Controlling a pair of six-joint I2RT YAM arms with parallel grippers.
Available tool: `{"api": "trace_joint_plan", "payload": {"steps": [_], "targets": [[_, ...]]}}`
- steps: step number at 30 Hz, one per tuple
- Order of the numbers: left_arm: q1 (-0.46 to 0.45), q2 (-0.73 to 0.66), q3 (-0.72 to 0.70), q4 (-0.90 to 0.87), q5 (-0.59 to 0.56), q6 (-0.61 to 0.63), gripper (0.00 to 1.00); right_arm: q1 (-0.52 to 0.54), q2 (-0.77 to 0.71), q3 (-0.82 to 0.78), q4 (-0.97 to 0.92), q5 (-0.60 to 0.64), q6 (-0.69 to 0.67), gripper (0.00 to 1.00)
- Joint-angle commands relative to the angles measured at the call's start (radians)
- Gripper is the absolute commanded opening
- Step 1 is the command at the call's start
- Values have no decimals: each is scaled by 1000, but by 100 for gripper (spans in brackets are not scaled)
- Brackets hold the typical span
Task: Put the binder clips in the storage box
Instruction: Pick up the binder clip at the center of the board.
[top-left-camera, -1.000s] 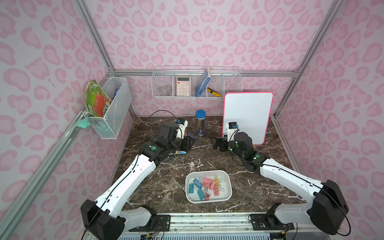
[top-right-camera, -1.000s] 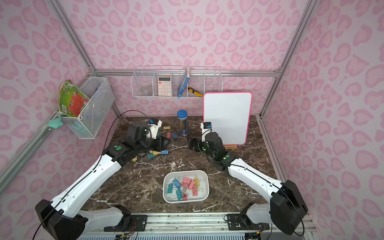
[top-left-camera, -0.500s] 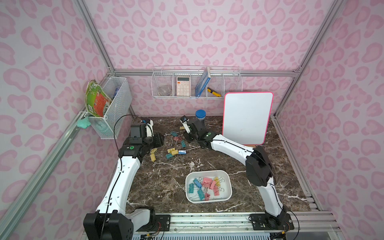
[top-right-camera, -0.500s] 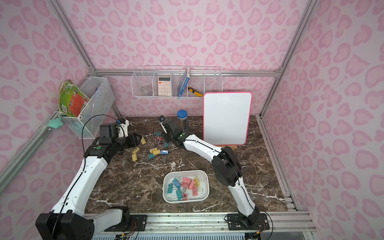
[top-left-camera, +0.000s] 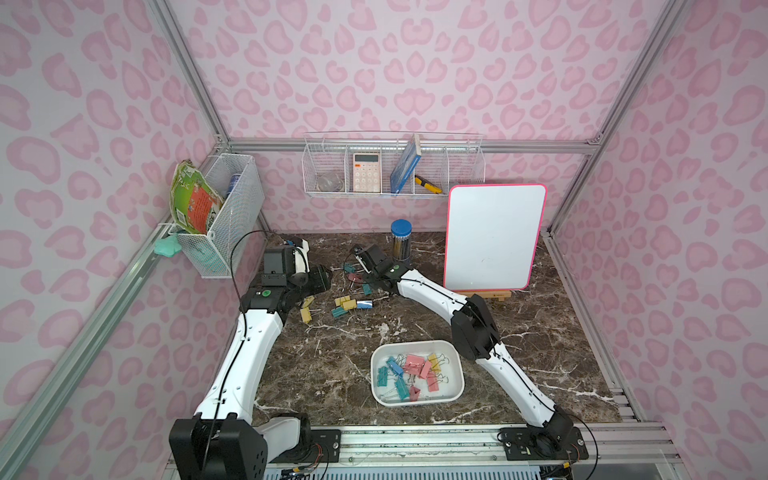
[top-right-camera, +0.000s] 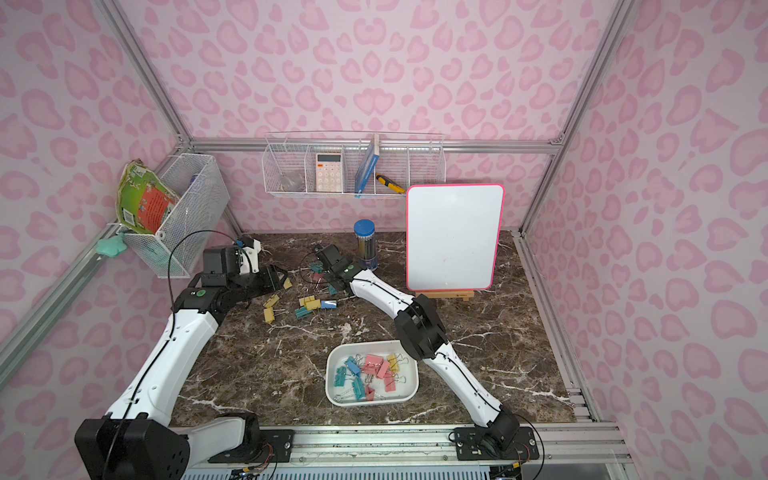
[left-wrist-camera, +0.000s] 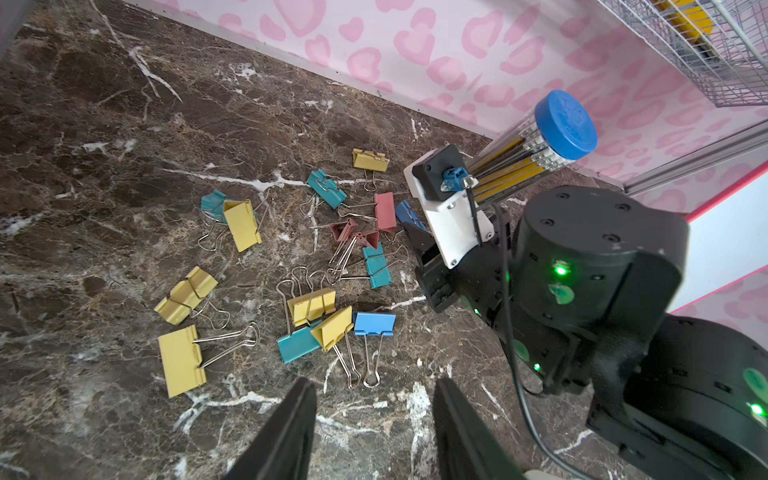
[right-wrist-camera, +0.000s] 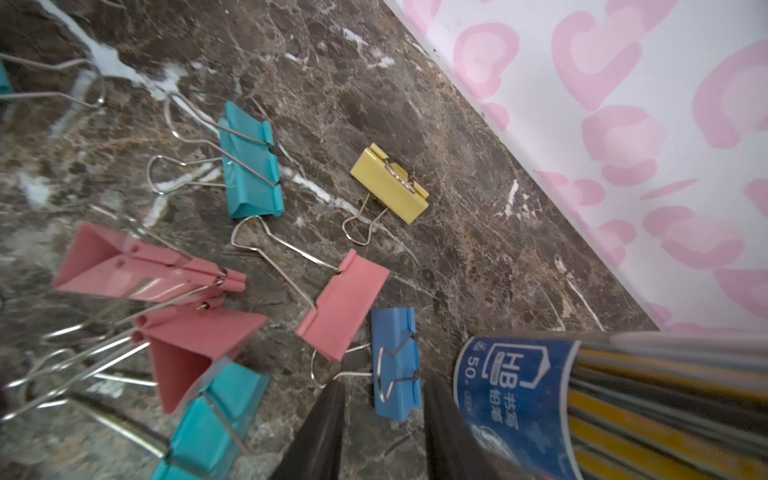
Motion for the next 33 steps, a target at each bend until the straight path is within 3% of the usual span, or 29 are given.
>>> {"api": "trace_joint_plan", "payload": {"steps": [1,15,22,28,33], "targets": [[1,3,9,-2,5,-11,51,-5,9,8,52,10,-17,37],[0,23,20,-16,28,-21,51,-27,63,38,101,0,-41,26],[1,31,21,-15,38,-23,54,-11,36,44,83,26,-43,0],[1,26,16,-7,49,-23,66,11,-61,7,71,52,-28,0],[2,17,13,-3,49,-21,84,37,-239,-168,107,81,-35,0]]}}
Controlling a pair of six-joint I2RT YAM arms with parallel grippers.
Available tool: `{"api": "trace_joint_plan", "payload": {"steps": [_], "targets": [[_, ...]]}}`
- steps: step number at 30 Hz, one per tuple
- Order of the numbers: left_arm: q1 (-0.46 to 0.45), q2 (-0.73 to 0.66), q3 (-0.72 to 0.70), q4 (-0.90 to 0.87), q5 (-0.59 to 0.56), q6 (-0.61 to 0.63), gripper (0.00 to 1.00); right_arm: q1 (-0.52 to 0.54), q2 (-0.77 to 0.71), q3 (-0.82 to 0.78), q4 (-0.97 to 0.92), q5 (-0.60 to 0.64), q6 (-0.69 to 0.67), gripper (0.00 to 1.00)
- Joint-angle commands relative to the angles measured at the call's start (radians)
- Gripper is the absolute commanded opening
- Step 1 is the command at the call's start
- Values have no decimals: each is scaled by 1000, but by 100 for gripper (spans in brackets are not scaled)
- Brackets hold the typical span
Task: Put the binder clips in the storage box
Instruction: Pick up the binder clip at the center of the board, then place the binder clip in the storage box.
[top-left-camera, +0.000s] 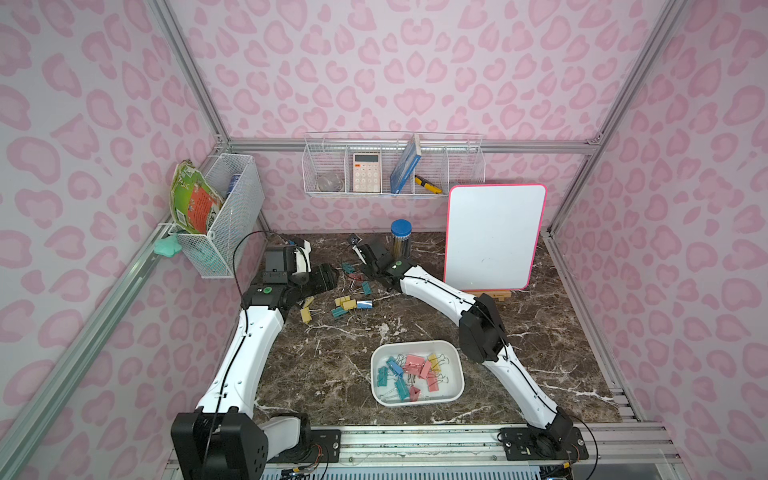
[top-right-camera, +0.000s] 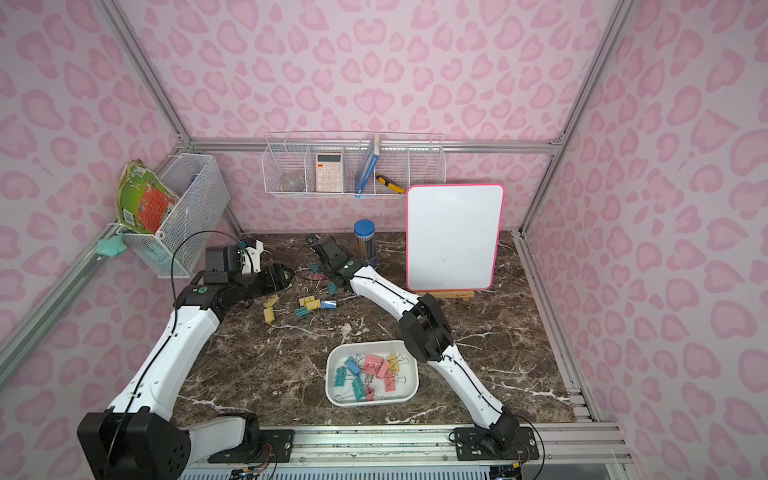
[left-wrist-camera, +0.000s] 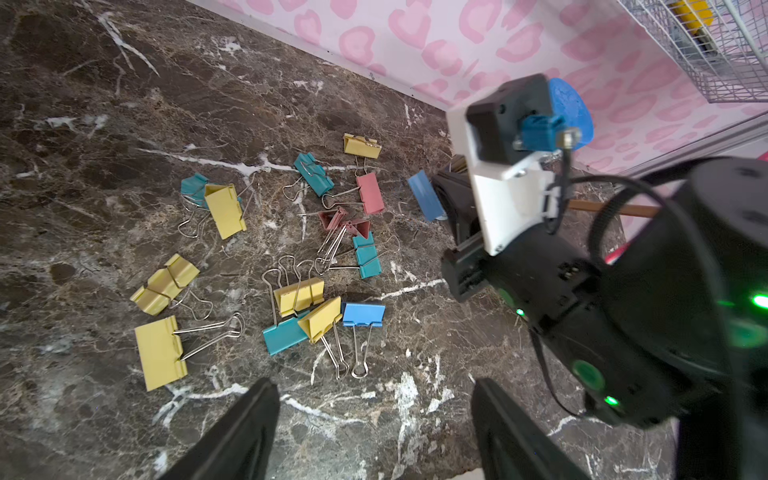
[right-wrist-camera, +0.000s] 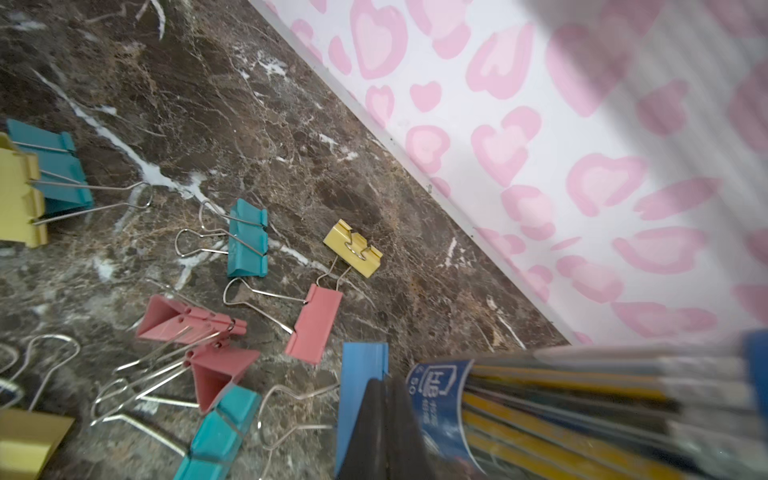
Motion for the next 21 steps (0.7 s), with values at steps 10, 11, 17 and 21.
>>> {"api": "trace_joint_plan", "payload": {"steps": [10,11,17,21], "targets": [[1,-12,-12,33,38,1,92,44,-706,-761,137,-172,314,0],[1,-11,-12,32,41,1,92,49,-793,-864,168,-205,369,0],[0,9,-8,31,62,-12,99,110,-1218,-1338,164,-255,699,0],[1,27,-5,33,70,-15,99,207,-1377,-1541,94,-211,928,0]]}}
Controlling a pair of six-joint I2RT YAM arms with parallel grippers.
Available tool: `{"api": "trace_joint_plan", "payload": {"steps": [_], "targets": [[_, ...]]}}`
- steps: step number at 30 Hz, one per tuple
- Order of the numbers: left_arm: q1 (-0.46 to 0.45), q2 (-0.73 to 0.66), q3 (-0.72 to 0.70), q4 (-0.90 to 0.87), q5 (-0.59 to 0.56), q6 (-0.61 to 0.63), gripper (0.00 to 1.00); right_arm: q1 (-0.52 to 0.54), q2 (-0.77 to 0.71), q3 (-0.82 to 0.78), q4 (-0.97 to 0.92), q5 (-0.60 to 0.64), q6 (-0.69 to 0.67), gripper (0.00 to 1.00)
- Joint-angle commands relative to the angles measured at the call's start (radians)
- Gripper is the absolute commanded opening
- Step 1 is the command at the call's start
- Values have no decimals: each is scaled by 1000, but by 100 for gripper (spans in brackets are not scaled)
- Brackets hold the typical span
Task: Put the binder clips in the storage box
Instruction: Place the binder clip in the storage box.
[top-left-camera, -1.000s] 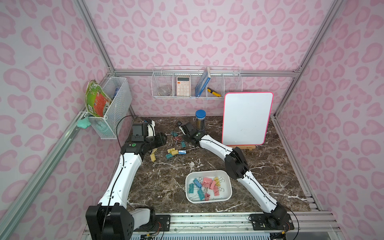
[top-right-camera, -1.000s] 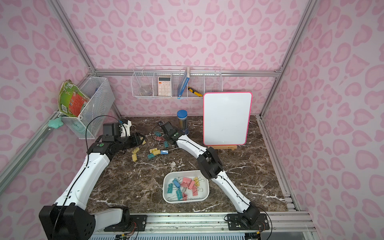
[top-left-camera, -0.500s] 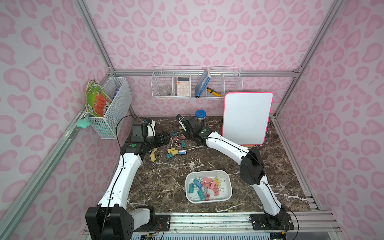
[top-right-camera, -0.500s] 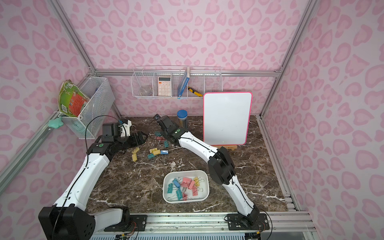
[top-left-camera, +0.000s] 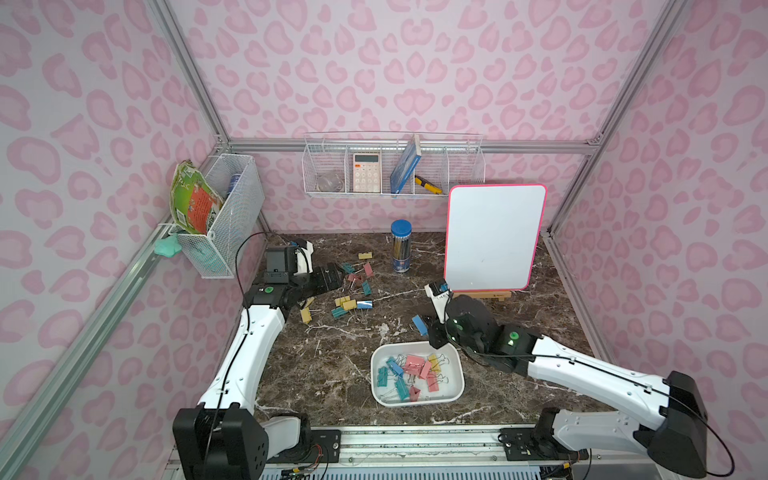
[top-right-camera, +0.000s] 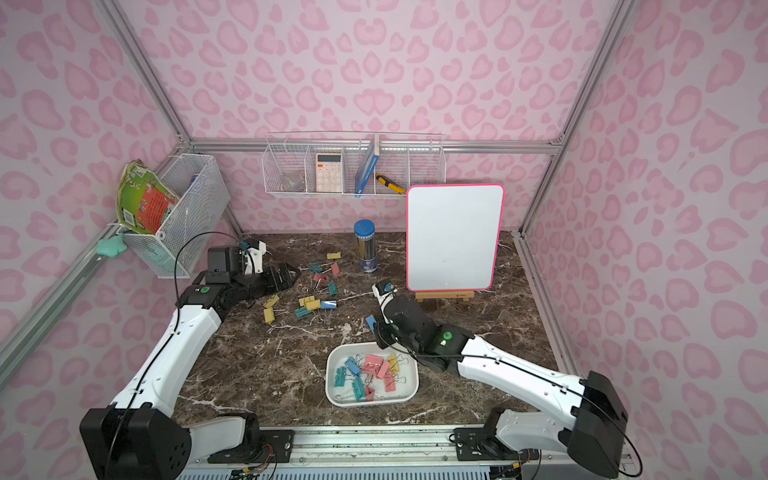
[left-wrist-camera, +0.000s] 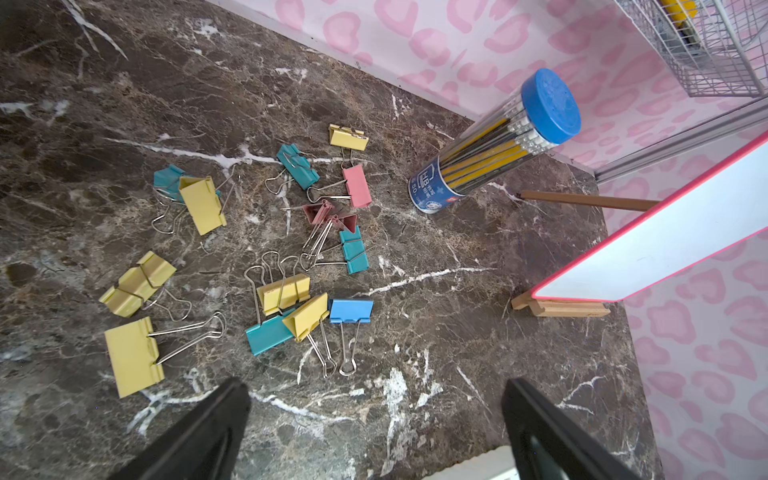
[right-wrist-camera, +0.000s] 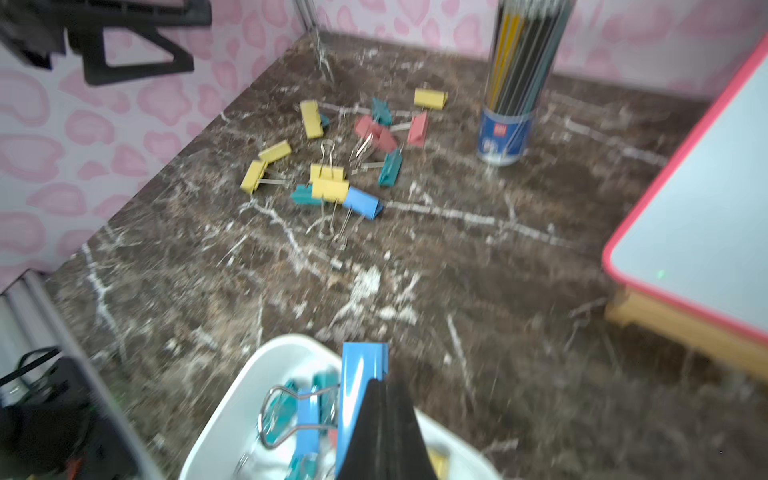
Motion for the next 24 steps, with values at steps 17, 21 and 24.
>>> {"api": "trace_joint_plan", "payload": {"steps": [17,21,24], "targets": [[-1,177,48,-31,29,-50,93,89,123,-161,-86,123,309,17],[-32,225,82,-84,-47,-43,73,77,50,-141,-86,181,328,44],[-87,266,123,-125,-116,-47,56,38,-42,-168,25,206,311,53]]}}
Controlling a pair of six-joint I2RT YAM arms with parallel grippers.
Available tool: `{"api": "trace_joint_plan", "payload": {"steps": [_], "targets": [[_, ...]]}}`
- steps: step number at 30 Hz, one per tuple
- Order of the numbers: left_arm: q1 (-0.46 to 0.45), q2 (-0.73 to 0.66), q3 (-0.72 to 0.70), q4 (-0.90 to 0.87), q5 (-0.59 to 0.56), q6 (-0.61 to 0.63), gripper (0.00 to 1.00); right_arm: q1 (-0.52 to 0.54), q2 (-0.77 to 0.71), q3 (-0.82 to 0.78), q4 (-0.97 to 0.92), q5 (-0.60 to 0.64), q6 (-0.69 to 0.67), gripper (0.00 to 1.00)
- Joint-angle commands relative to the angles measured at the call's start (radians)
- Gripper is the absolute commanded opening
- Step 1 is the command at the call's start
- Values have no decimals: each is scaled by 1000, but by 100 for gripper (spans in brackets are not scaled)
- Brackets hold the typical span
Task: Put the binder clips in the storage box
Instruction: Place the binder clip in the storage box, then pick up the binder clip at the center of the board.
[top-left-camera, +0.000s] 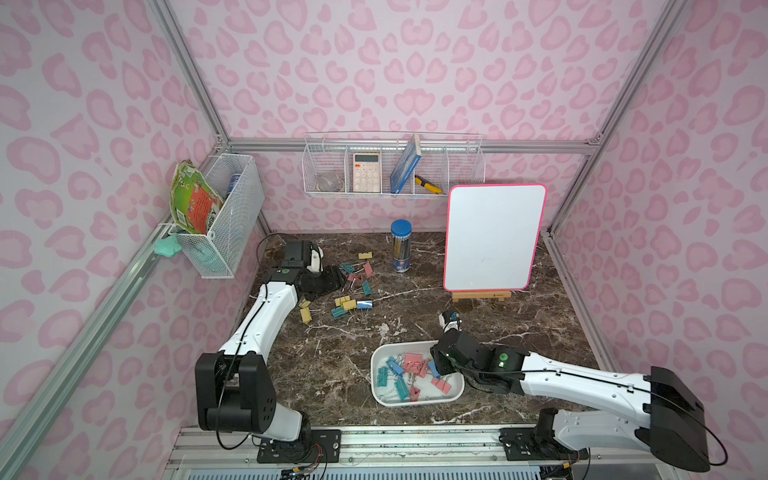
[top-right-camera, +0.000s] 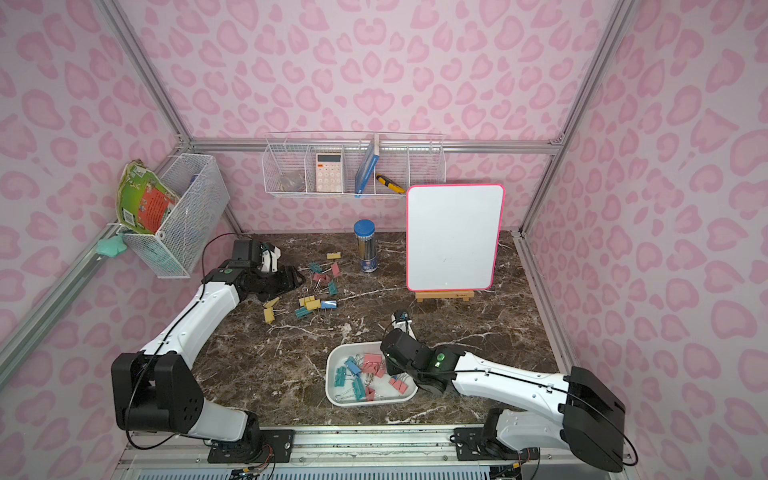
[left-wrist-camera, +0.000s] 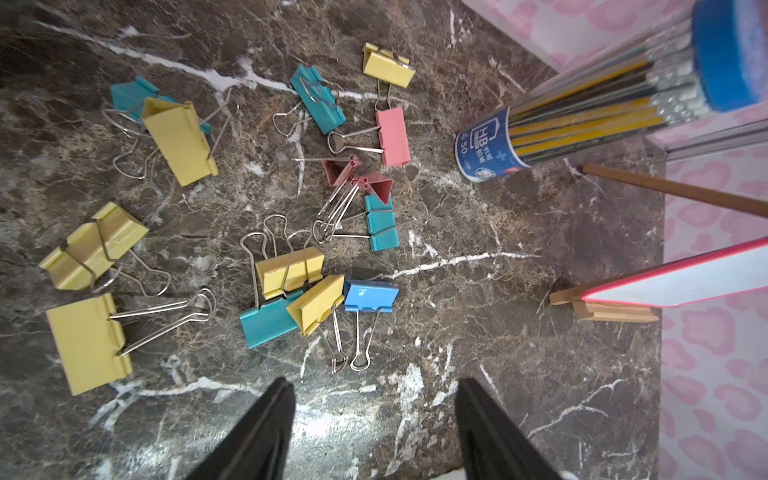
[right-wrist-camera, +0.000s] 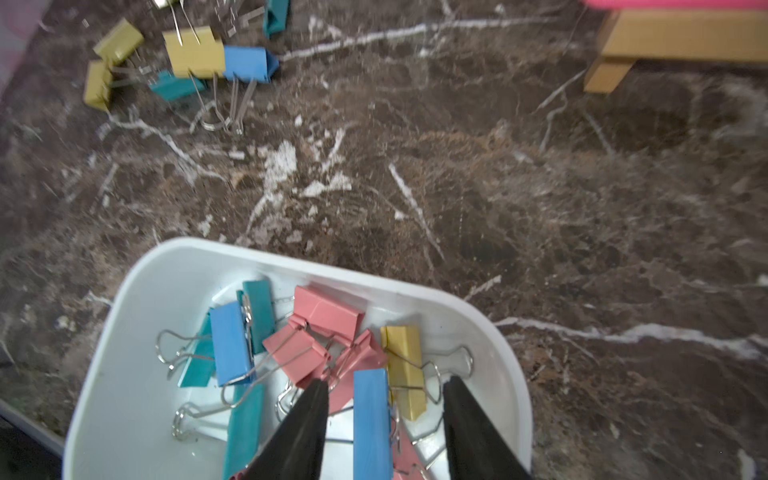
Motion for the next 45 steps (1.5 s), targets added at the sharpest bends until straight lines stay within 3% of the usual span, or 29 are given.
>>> {"api": "trace_joint_plan", "payload": {"steps": [1,4,6,13,25,29,37,45], "targets": [[-54,37,46,-63,-92,-15,53,-37,-81,-36,156,55,-18,56],[-115,106,118,-82,-169,-67,42,-150,-143,-106,322,-36,-48,59],[-159,173,203,-111,-230,-75,40,-222,-143,-116,364,-91,-52,60],[-271,488,539,-254,-447,-18,38,-255,-80,-76,352,-148,-84,62],[-299,805,824,-339,-432,60,37,-254,-86,-111,385,-195,-54,62],[-300,833,836,-356,-439,55,32,-254,-84,-108,384,-195,-55,62],[-302,817,794,-367,-425,33,9,-255,-67,-100,391,-210,-50,62],[-303,686,723,-367,-316,-16,0,-267,-61,-92,409,-210,-17,67]]}}
